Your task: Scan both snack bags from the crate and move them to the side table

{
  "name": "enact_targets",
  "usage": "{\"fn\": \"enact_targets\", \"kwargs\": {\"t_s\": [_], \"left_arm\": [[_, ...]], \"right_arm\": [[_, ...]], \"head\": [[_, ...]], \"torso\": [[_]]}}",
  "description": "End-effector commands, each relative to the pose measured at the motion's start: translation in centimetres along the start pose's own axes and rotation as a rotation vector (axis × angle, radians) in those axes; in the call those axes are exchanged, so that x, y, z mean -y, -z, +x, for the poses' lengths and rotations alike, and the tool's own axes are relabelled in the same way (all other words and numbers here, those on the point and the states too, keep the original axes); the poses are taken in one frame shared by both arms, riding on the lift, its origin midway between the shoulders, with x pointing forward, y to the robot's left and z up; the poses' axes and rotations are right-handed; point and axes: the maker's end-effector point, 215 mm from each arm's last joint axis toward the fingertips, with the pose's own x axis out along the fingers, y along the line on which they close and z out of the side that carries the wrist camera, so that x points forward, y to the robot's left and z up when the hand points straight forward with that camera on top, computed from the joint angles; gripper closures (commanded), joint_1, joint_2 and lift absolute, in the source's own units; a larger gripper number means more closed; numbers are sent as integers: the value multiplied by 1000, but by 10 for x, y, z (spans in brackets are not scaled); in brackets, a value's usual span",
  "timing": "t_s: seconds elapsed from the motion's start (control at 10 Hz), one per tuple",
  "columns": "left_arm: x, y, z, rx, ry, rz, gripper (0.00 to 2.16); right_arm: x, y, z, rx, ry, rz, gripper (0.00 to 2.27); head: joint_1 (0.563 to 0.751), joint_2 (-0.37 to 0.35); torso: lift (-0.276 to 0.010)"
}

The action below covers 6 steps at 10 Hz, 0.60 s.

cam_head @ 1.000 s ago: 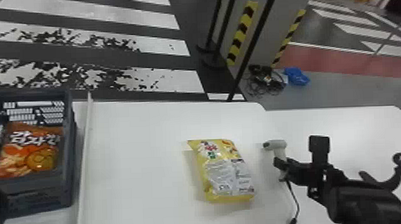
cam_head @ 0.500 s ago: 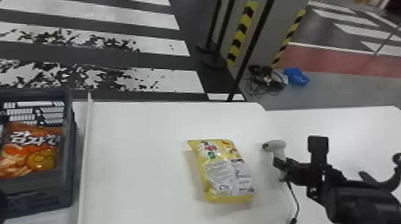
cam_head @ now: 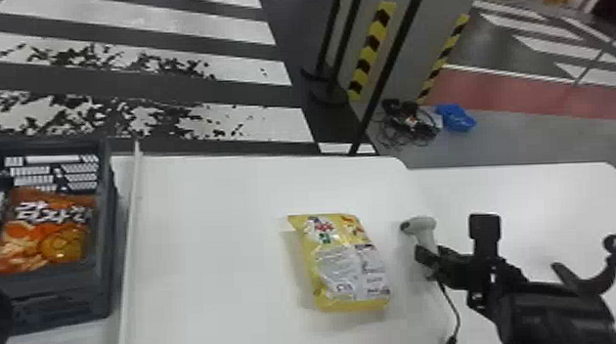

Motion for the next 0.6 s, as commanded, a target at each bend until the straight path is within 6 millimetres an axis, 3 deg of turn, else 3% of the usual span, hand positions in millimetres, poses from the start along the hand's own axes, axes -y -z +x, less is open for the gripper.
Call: {"fn": "enact_targets", "kwargs": {"t_s": [0.0, 0.2, 0.5], "left_arm": [[0, 0, 0, 0, -1, 0, 73], [0, 0, -1, -1, 1, 0, 73], [1, 1, -1, -2, 0, 0, 73]], "right_arm": [[2, -2, -2, 6, 1, 4, 383], [9, -10, -13, 32, 15, 10, 188], [13, -16, -49, 37, 27, 59, 164]], "head": [[695, -350], [695, -350], [695, -350]], "torso": [[-99], [-99], [-99]]}}
